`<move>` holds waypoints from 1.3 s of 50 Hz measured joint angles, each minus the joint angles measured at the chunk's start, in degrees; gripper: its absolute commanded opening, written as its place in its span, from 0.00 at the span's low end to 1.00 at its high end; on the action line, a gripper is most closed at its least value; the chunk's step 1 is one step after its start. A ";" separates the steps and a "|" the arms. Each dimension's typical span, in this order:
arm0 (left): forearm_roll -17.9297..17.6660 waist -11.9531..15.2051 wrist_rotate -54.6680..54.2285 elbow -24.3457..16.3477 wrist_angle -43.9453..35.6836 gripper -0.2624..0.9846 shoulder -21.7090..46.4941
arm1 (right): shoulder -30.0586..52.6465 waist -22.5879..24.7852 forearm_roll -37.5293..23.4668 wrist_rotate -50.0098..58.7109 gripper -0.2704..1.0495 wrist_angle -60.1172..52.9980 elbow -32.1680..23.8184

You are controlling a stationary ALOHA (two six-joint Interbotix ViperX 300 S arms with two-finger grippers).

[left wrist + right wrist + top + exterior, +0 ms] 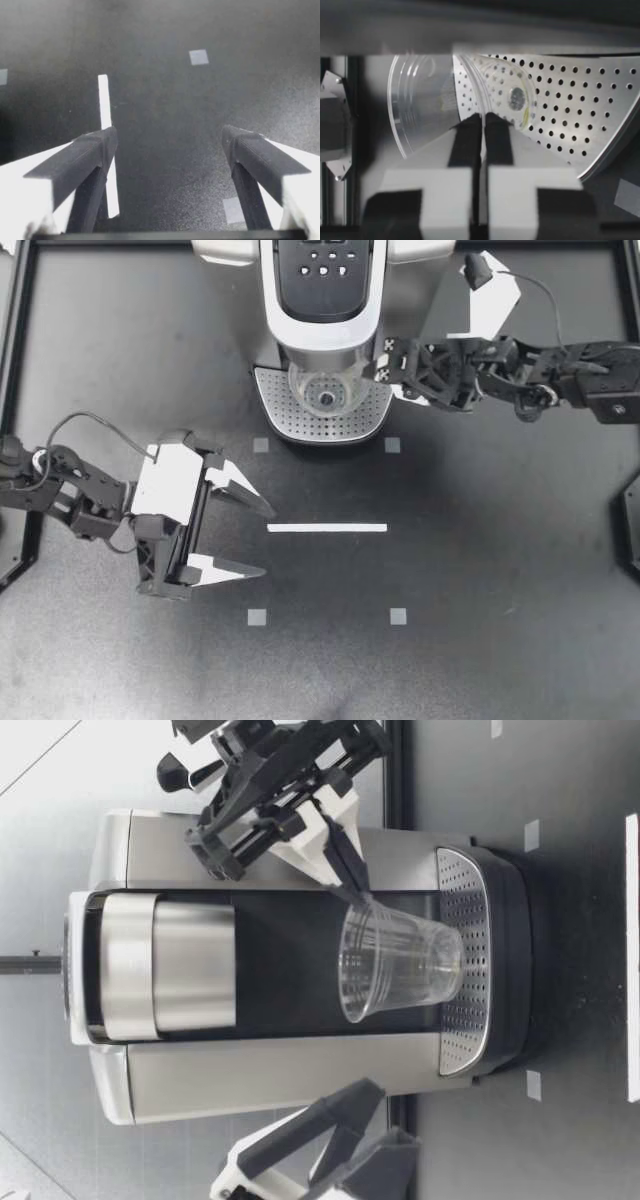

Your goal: Place the coffee capsule inside the capsule container, then place the cup onto the center of the cup tray, then push the 'Hot Water' and 'Travel Mug' buttons.

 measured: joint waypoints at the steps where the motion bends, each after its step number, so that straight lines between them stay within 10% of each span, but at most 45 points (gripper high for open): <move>1: 0.00 -0.09 0.00 -0.09 0.00 0.82 0.00 | 0.00 0.00 0.09 0.00 0.28 0.09 0.00; 25: -0.09 0.00 0.00 0.00 0.09 0.82 -0.09 | 0.35 0.00 0.00 -0.18 0.60 1.14 -0.62; 44: -0.09 -0.09 -0.09 0.00 0.09 0.82 -0.79 | -5.01 0.00 -1.14 -0.62 0.61 5.19 3.25; 65: -0.79 -0.09 -0.53 -0.44 5.10 0.82 -3.25 | -25.66 8.53 -22.76 -9.32 0.61 5.27 14.33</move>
